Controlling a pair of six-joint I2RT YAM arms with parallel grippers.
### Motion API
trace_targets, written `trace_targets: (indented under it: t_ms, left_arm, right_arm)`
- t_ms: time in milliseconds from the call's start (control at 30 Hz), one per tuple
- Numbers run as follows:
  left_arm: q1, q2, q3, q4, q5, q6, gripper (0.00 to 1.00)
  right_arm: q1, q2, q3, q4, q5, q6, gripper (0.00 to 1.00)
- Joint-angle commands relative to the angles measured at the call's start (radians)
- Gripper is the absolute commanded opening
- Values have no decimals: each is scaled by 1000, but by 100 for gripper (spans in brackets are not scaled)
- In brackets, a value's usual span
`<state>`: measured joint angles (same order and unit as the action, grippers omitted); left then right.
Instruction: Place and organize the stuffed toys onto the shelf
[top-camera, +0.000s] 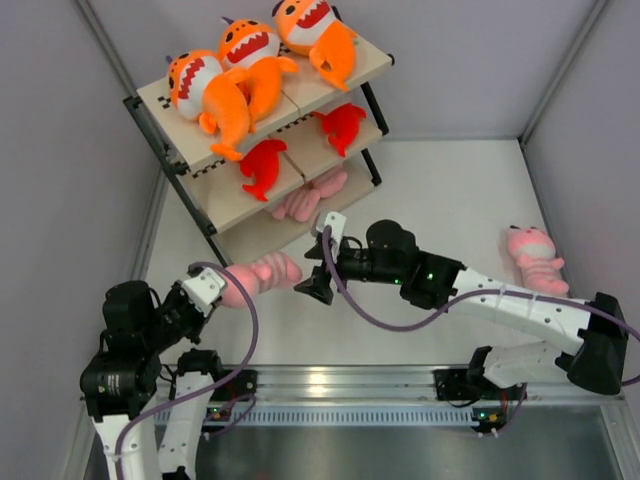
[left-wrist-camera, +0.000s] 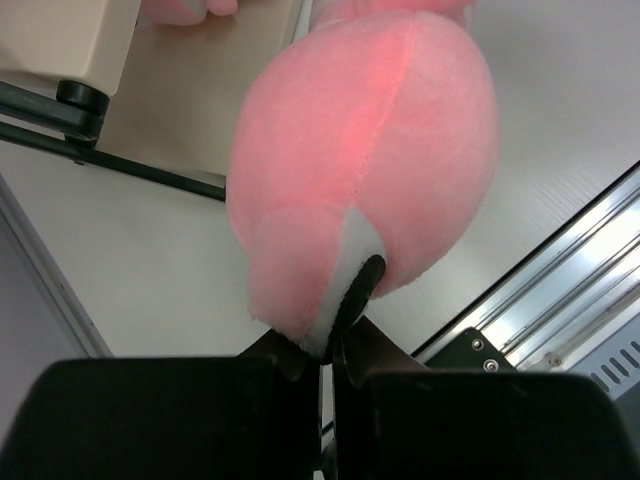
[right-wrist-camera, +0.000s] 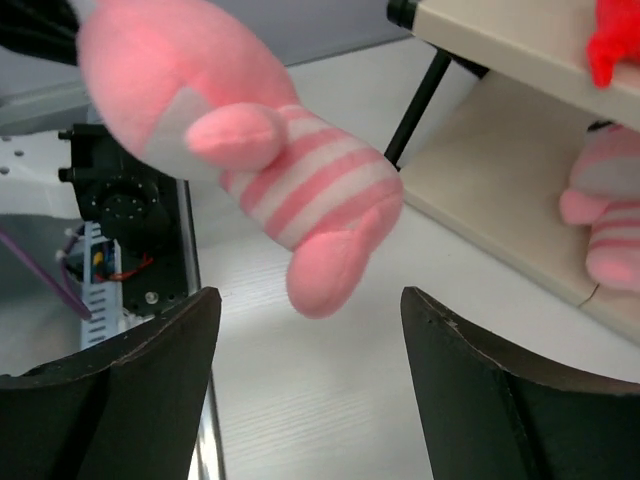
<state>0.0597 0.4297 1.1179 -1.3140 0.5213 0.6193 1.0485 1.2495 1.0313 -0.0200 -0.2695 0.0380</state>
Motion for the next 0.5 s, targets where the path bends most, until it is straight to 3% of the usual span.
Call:
trace_targets:
  t_ms: [0,200,300,367,400,467]
  left_arm:
    - [-1,18,28,22,46,-6,0]
    - [-1,20,39,19,40,-15,0]
    - [0,18,39,15,43,-12,0]
    - [0,23,36,15,30,-15,0]
    - [-1,24,36,16,22,-24,0]
    - [0,27,34,16,-1,-32,0]
  right_arm:
    - [91,-7,-25,88,105,-268,73]
    - [125,94,48,116,200,-297,73]
    - [123,163,111,112,301,-238,68]
    - [125,217,157,77,319,-195,44]
    - [123,231,195,43,303,-178,19]
    - [123,242,202,38,282,-130,2]
